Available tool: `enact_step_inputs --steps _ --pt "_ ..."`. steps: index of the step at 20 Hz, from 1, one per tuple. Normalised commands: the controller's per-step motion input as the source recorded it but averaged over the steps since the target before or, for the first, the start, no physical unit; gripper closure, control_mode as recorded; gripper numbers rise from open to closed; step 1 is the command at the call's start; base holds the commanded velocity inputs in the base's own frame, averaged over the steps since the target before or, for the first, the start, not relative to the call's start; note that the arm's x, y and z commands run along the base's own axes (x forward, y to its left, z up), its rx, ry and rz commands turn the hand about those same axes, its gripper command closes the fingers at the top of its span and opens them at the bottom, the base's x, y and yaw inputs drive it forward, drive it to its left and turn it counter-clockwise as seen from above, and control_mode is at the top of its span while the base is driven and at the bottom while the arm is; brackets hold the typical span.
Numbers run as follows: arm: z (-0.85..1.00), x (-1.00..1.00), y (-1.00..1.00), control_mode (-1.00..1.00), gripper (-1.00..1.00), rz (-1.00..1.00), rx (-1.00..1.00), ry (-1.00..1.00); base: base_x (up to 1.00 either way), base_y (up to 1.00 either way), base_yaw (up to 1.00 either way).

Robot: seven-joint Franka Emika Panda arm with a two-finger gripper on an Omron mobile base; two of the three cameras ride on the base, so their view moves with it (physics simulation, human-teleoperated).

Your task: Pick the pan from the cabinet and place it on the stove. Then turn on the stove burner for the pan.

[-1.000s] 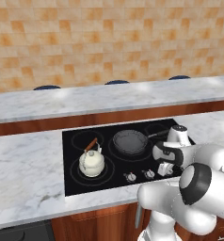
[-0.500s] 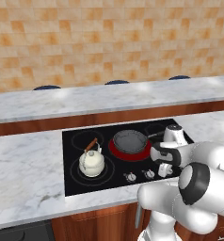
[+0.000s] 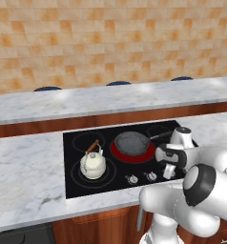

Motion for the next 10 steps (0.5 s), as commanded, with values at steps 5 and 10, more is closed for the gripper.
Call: enact_step_inputs --steps 5,10 --pt "-0.01 -0.08 0.00 -1.00 -1.00 0.12 0.00 -0.14 0.00 0.00 0.00" --pt "0.16 -0.01 0.00 -1.00 -1.00 0.06 -0.01 -0.06 0.00 0.00 0.00"
